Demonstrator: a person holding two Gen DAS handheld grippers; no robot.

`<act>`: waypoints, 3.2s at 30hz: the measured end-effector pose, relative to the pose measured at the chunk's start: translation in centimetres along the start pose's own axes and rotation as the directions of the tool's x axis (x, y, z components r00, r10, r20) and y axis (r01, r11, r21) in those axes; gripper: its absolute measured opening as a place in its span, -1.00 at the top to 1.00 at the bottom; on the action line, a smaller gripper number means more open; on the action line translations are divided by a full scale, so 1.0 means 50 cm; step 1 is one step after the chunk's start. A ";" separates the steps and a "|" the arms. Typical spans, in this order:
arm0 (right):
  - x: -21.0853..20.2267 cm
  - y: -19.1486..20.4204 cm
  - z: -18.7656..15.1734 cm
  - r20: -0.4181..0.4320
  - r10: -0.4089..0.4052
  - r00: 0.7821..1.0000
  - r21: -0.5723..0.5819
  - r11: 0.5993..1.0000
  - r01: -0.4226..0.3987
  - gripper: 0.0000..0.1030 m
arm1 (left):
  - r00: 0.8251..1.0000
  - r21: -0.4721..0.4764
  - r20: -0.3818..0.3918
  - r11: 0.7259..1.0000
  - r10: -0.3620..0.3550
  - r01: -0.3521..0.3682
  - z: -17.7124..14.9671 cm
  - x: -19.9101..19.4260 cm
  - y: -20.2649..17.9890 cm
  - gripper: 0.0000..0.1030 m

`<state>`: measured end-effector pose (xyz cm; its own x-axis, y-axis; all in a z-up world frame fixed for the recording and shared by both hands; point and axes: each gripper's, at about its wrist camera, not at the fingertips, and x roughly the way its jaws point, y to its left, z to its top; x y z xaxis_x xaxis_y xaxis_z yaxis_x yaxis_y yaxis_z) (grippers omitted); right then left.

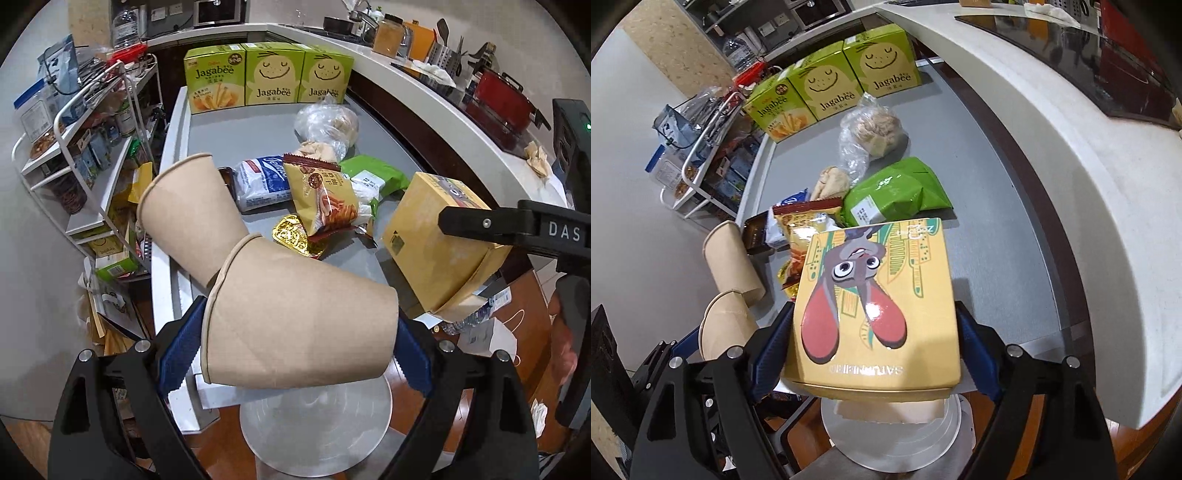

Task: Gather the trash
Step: 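Carry the cup and box down over the white bin with both grippers, then open both grippers to drop the cup and box into the bin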

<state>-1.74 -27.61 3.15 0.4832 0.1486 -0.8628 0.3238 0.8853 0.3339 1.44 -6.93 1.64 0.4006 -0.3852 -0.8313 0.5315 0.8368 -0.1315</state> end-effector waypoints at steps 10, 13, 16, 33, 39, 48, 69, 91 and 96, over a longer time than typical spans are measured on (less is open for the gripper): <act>-0.043 0.000 -0.013 0.010 0.053 0.999 -0.011 0.999 -0.053 -0.55 | 1.000 -0.025 0.029 1.000 0.012 -0.012 -0.019 -0.041 0.003 -0.79; -0.073 0.012 -0.025 0.018 0.081 0.997 -0.041 0.996 -0.080 -0.55 | 0.999 -0.014 0.036 1.000 0.015 -0.014 -0.027 -0.057 -0.001 -0.79; -0.097 0.024 -0.044 0.005 0.111 0.994 -0.074 0.991 -0.111 -0.55 | 0.999 0.001 0.038 1.000 0.016 -0.016 -0.041 -0.072 -0.007 -0.79; -0.068 0.022 -0.224 -0.248 0.086 0.965 -0.258 0.954 -0.151 -0.55 | 0.992 0.036 -0.126 0.999 0.021 -0.016 -0.191 -0.061 -0.012 -0.79; -0.002 0.003 -0.267 -0.336 0.046 0.941 -0.266 0.954 -0.141 -0.55 | 0.978 0.068 -0.209 0.998 -0.002 0.016 -0.240 -0.018 -0.017 -0.79; 0.109 -0.012 -0.295 -0.404 -0.021 0.914 -0.256 0.962 -0.091 -0.55 | 0.958 0.119 -0.288 0.992 -0.005 0.041 -0.281 0.060 -0.023 -0.79; 0.216 -0.007 -0.274 -0.417 -0.080 0.905 -0.189 0.982 -0.001 -0.55 | 0.927 0.165 -0.373 0.986 0.035 0.029 -0.298 0.142 0.010 -0.79; 0.239 -0.027 -0.276 -0.459 -0.074 0.885 -0.153 0.988 0.003 -0.59 | 0.878 0.060 -0.477 0.996 -0.036 0.073 -0.297 0.172 0.029 -0.97; 0.204 -0.038 -0.270 -0.437 -0.058 0.898 -0.136 0.991 -0.002 -0.65 | 0.881 0.069 -0.473 0.995 -0.025 0.066 -0.294 0.167 0.026 -0.97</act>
<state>-8.42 -21.83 -11.39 0.0599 0.2746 -0.9597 0.2091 0.9366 0.2811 -5.50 -3.35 -13.42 -0.0139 -0.1763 -0.9842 0.6072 0.7806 -0.1483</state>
